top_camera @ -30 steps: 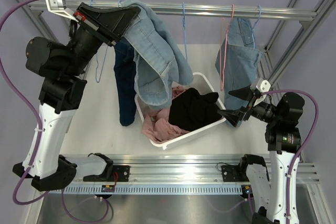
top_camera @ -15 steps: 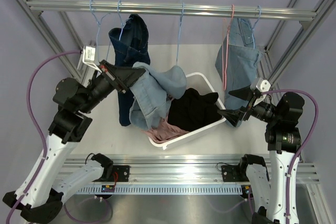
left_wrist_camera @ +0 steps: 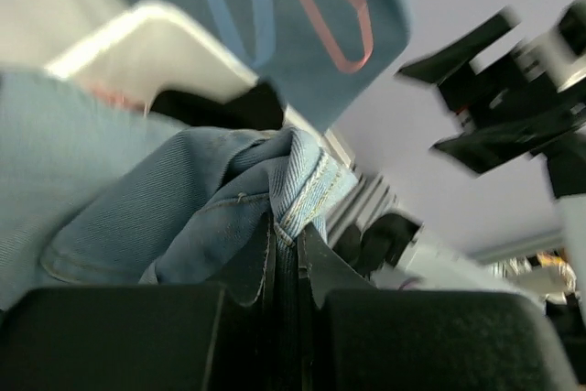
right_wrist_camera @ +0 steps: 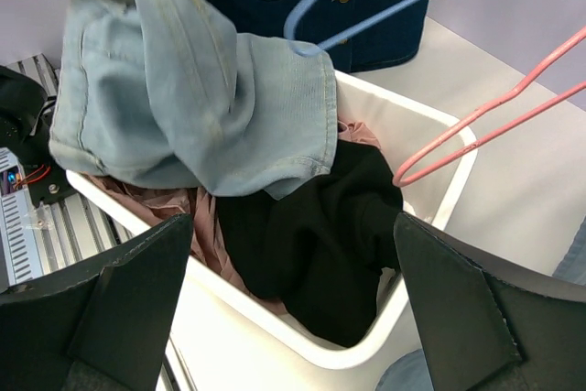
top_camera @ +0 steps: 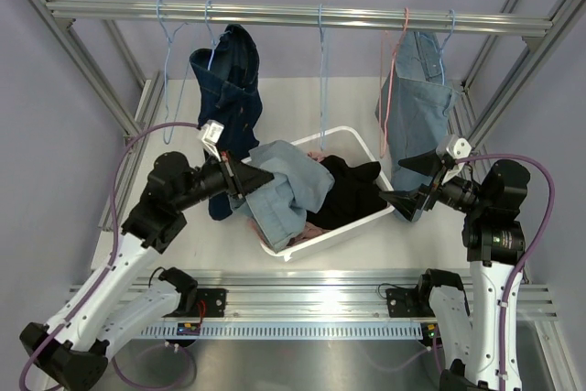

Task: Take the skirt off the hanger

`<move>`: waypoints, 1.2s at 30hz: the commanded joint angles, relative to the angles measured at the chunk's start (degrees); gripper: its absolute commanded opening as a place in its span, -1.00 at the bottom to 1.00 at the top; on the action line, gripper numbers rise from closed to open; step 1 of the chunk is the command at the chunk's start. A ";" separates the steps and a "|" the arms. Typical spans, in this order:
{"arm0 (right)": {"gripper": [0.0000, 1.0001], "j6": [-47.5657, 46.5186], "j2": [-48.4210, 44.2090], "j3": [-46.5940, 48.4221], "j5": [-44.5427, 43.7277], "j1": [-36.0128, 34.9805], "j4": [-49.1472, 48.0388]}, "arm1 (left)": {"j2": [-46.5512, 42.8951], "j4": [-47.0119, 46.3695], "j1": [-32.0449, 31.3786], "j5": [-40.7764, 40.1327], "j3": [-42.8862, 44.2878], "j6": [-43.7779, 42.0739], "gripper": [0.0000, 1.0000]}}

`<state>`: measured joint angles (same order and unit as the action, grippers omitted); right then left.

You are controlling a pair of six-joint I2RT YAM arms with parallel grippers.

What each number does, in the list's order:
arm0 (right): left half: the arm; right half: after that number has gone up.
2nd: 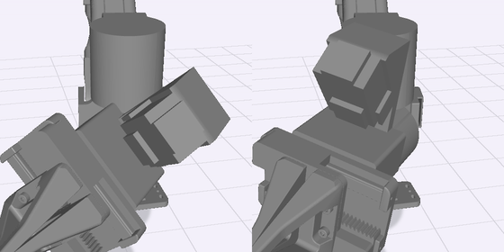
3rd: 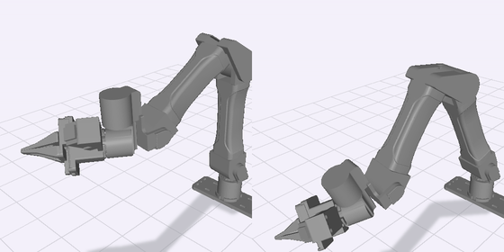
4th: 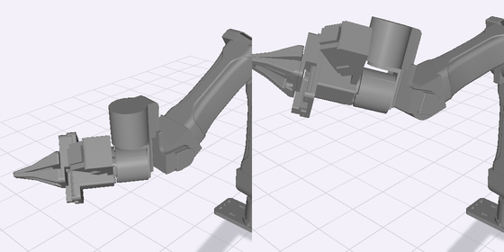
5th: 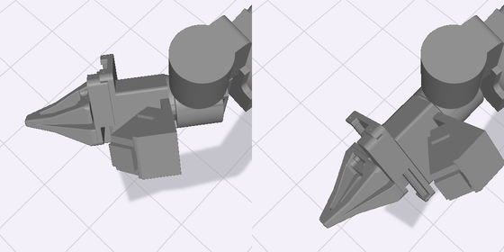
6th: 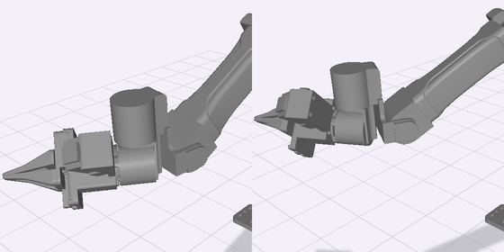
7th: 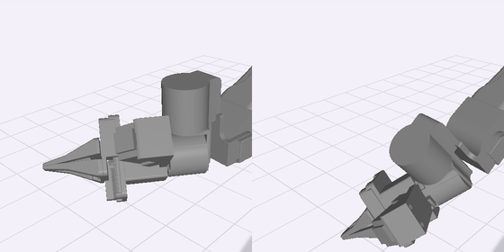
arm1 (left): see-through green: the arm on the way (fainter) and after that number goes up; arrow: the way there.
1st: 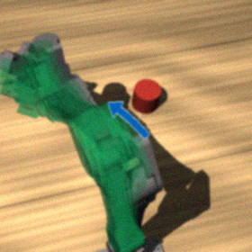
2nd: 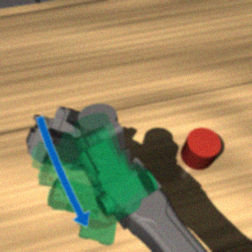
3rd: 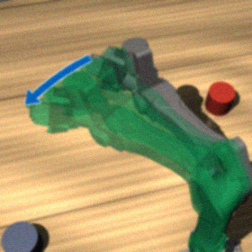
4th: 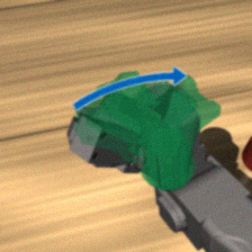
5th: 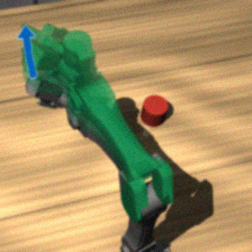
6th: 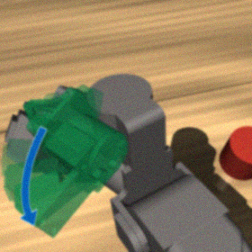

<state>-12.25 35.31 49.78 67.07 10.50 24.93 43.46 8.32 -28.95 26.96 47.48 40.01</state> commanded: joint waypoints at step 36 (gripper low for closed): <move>0.99 -1.37 0.37 0.93 0.17 0.40 0.30 | 12.26 16.02 -12.01 -20.80 16.82 -24.10 0.96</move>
<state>-12.82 35.68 49.78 67.00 10.52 25.30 59.18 20.64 -40.62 9.32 57.91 21.28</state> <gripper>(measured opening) 0.993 0.960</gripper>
